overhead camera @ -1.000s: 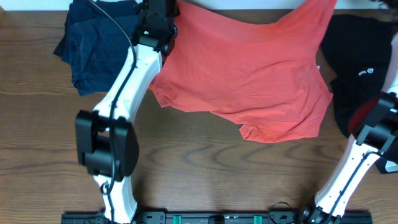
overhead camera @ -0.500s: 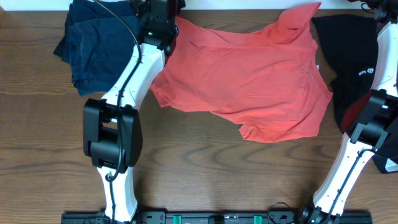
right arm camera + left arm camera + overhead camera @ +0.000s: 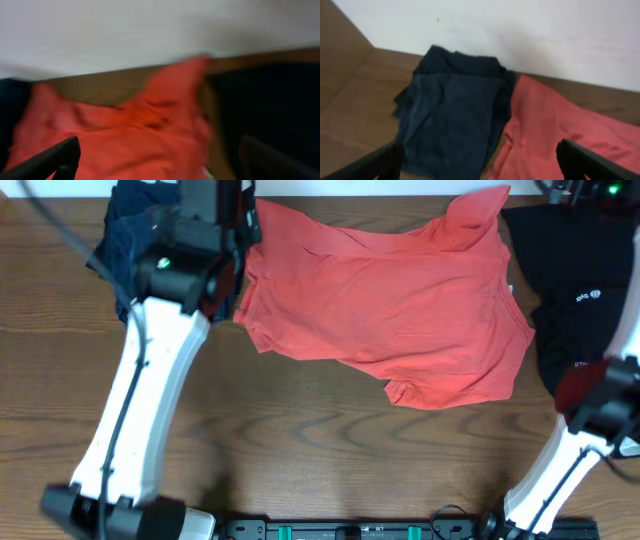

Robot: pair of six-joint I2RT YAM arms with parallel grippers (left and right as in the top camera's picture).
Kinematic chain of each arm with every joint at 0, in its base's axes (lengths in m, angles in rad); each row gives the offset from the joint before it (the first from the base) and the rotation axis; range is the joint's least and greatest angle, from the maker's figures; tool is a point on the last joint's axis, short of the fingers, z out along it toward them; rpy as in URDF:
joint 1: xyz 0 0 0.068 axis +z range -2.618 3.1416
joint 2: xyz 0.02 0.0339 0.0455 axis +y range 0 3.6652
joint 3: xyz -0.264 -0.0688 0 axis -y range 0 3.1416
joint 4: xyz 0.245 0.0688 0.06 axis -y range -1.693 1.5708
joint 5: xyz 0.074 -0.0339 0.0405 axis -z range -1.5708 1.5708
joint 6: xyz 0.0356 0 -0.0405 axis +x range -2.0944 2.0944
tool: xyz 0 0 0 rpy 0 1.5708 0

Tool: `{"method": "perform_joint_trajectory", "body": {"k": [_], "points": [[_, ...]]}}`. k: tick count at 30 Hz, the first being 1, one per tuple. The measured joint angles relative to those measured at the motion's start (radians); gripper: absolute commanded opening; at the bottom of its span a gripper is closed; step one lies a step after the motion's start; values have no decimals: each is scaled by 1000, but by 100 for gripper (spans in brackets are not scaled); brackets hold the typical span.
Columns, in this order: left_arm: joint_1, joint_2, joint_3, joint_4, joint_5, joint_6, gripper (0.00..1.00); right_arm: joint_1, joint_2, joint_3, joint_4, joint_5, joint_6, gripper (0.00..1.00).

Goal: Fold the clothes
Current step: 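Grasp the shirt's left hem with the left gripper and smooth it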

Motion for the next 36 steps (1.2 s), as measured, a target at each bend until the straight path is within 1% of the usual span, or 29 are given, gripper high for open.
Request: {"method": "perform_joint_trajectory", "body": {"k": [4, 7, 9, 11, 14, 16, 18, 20, 22, 23, 26, 28, 31, 34, 36], "points": [[0, -10, 1, -127, 14, -28, 98, 55, -110, 18, -120, 307, 71, 99], [1, 13, 0, -171, 16, -47, 98, 97, -119, 25, -156, 430, 111, 99], [1, 31, -2, -188, 19, -59, 98, 129, -98, 24, -175, 480, 137, 99], [1, 45, -3, -204, 19, -74, 98, 154, -72, 19, -195, 484, 153, 99], [1, 61, -4, -222, 27, -83, 98, 192, -41, 4, -232, 432, 158, 99], [1, 65, -4, -248, 43, -83, 98, 212, -34, -10, -274, 396, 158, 99], [5, 67, -5, -302, 62, -84, 98, 232, -33, -20, -351, 372, 149, 99], [17, 68, -5, -384, 86, -84, 98, 242, -33, -21, -434, 355, 134, 95], [29, 68, -11, -422, 113, -83, 98, 241, -33, -24, -477, 336, 117, 91], [37, 68, -22, -431, 136, -84, 98, 241, -33, -27, -493, 321, 106, 91], [45, 68, -85, -415, 190, -84, 99, 237, -33, -29, -513, 274, 71, 90], [45, 68, -167, -371, 225, -82, 99, 237, -33, -29, -516, 252, 50, 90], [44, 70, -324, -264, 286, -65, 92, 237, -33, -30, -512, 231, 26, 87], [44, 73, -454, -141, 324, -31, 87, 237, -33, -31, -506, 222, 11, 83], [44, 76, -519, -73, 338, -3, 81, 237, -33, -31, -507, 219, 6, 81]]}}
